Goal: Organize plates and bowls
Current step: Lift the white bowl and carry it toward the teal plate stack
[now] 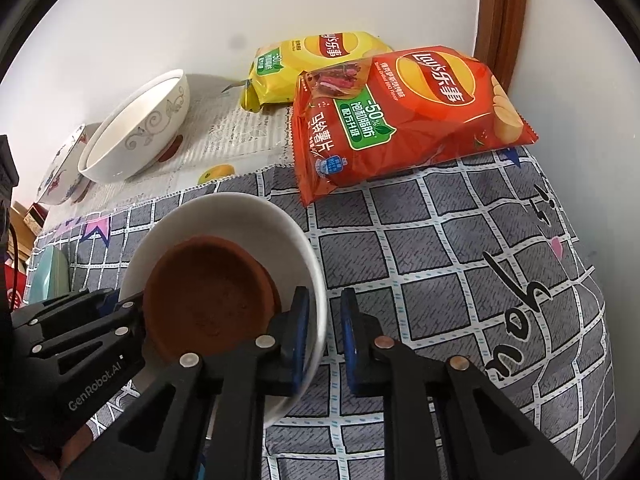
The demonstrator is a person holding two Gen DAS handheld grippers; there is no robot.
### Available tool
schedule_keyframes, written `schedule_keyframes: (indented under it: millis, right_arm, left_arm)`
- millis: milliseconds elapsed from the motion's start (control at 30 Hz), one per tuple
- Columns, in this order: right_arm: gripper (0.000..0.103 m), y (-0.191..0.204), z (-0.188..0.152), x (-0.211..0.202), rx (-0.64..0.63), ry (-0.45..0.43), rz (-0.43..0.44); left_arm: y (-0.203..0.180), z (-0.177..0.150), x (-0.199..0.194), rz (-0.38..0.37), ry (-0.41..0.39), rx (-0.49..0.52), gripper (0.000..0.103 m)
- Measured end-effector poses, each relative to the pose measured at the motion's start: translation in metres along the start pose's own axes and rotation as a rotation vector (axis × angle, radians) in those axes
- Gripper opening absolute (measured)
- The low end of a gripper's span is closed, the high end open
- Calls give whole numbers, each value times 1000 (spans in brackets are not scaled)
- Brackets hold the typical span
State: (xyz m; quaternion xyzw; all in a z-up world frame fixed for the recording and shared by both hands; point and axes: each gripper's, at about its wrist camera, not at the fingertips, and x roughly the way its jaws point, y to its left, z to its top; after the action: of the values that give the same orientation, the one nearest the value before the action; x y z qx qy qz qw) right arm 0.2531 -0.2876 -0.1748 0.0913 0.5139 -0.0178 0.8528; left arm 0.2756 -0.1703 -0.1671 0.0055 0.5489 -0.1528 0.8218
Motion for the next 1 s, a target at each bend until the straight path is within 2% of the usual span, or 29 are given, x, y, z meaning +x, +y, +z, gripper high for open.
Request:
schedule_keyframes:
  millis: [433,567,667,1000]
  right_arm:
    - [15,-5,1,2,22,19,21]
    - [9,-3,1,2,27,9,31]
    - [9,-2,1,2,31,5,23]
    - [9,-3,3,7,45,34,32]
  left_arm:
    - [1,0,0,-6,-9,-6,11]
    - [2,1,1,-12,0,-10,11]
    - [0,1,1,-4,1,16,11]
    - [-1,0,1,8,-16,16,10]
